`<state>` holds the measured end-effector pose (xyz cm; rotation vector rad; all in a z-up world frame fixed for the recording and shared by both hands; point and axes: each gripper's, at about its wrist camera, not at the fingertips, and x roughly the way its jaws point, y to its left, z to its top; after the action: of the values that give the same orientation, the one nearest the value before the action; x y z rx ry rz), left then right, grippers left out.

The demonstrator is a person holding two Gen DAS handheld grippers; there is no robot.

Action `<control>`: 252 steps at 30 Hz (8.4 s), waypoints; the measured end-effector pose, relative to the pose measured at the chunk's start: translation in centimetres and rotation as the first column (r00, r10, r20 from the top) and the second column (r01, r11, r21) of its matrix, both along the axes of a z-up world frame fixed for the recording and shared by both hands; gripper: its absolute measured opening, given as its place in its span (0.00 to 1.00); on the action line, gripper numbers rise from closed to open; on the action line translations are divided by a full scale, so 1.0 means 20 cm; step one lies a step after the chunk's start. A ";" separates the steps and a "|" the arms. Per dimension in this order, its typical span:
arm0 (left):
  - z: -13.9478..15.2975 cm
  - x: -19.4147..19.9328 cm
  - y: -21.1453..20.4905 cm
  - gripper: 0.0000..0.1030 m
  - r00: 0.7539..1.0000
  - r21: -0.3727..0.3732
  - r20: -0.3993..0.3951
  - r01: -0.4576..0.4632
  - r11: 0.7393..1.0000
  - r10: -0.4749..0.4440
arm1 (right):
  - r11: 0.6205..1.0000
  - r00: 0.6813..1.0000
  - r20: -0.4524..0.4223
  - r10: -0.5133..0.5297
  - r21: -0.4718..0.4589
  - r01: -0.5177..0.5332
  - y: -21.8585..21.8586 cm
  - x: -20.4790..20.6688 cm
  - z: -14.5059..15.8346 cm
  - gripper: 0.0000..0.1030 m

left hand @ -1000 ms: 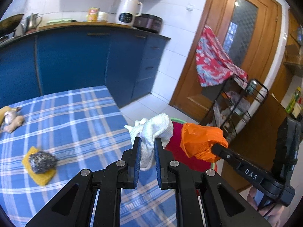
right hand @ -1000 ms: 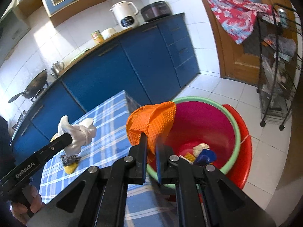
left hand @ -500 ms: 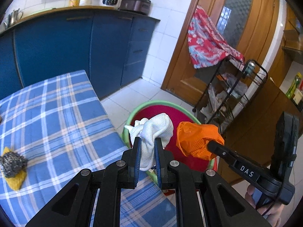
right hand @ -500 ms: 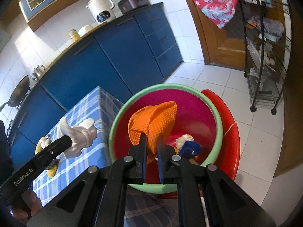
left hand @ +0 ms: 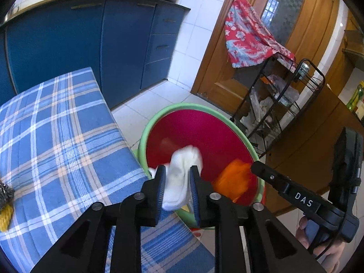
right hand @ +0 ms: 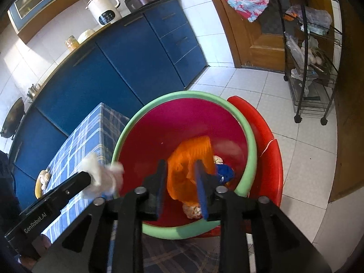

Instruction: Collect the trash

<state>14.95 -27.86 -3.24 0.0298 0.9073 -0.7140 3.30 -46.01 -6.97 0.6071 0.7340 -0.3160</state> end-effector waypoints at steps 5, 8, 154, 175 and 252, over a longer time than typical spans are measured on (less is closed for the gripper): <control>0.01 0.00 0.01 0.34 1.000 -0.001 0.012 -0.008 1.000 0.008 | 1.000 1.000 0.009 -0.011 0.005 0.011 -0.01 -0.02 0.01 0.31; 0.03 -0.01 0.02 0.34 1.000 -0.005 0.014 -0.013 1.000 0.014 | 1.000 1.000 0.014 -0.015 0.006 0.015 -0.02 -0.03 0.02 0.31; -0.17 0.21 1.15 0.22 0.869 0.073 -0.101 -0.479 0.875 0.484 | 0.924 0.915 0.128 0.382 -0.087 -0.373 1.04 0.37 0.26 0.10; 0.07 0.05 1.03 0.11 0.927 -0.019 0.000 -0.376 0.927 0.376 | 0.943 0.929 0.163 0.332 -0.077 -0.323 0.91 0.26 0.29 0.10; 0.12 -0.16 0.42 0.53 0.983 0.056 0.050 -0.177 0.983 0.174 | 0.996 0.991 0.109 0.081 -0.048 -0.077 0.35 -0.19 0.21 0.39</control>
<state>11.79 -19.42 -0.81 0.0191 0.8761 -0.5200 -0.42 -39.02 -2.70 0.5487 0.6412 -0.2227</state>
